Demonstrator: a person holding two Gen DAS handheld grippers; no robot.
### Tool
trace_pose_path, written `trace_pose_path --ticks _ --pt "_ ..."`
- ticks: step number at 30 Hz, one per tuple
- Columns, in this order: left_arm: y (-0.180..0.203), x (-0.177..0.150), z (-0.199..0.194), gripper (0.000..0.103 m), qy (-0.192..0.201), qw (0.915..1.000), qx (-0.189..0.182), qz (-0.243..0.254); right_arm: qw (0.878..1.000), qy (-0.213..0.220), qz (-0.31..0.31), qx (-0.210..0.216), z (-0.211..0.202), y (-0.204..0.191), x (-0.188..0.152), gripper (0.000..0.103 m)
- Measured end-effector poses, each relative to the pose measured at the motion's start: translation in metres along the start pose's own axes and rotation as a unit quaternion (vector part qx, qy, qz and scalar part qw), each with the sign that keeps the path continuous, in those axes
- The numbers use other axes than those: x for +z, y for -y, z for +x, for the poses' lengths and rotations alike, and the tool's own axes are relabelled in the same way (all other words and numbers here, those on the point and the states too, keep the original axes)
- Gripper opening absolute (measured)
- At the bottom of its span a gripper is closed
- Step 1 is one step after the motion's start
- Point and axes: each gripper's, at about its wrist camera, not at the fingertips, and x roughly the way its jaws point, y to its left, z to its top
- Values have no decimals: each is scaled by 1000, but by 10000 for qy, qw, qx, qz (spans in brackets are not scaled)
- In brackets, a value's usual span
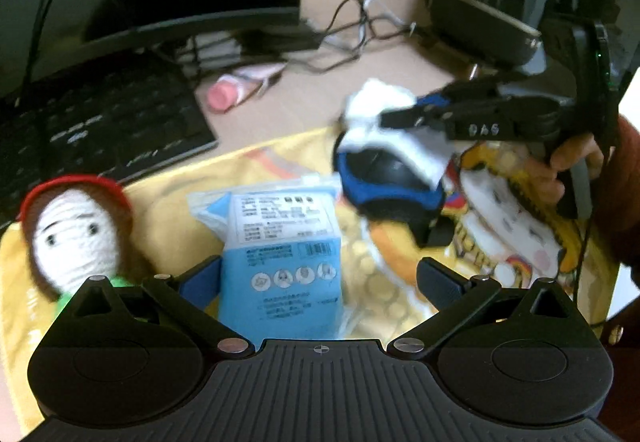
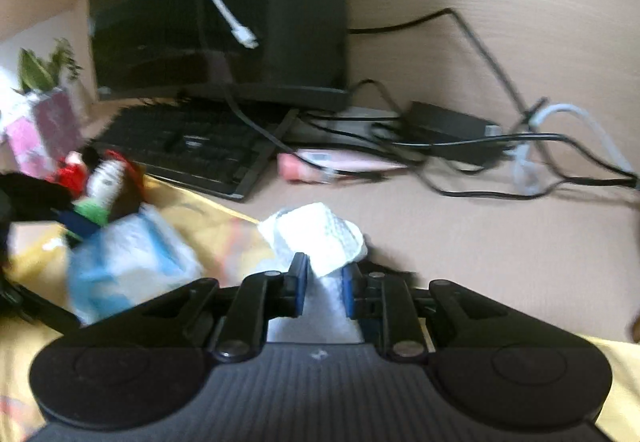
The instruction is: Organize soft objects
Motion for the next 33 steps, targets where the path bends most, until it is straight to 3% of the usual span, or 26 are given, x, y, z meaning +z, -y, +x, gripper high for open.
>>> trace_pose_path --ticks 2,6,9,12,15,19,25,29,33 --pt "3 0 -1 103 9 9999 -154 50 9998 10 -108 136 1 -11 4 21" --pt "-4 4 -27 103 350 9994 19 51 9981 203 -127 562 -8 -29 15 21" --pt "-28 10 -57 103 951 9936 479 -378 9954 152 -37 948 -12 -37 17 21" --pt "-60 9 -75 103 1405 9798 1006 -1010 9933 -116 8 1152 -8 -43 7 21" --pt "-91 3 -75 103 1392 9691 1233 -1620 9956 -265 -95 895 -4 -44 -6 21" --pt "-102 -5 -64 103 1152 9664 1197 -1959 9984 -230 -142 490 -12 -32 -12 20" --pt "-48 5 -62 103 1271 9837 1007 -777 9995 128 208 -191 -26 13 -3 20" --pt "-12 9 -35 103 740 9949 682 -72 9964 84 677 -507 -10 46 -6 21" --pt "11 8 -8 103 274 9955 801 416 9927 -23 1155 -351 6 61 -17 21"
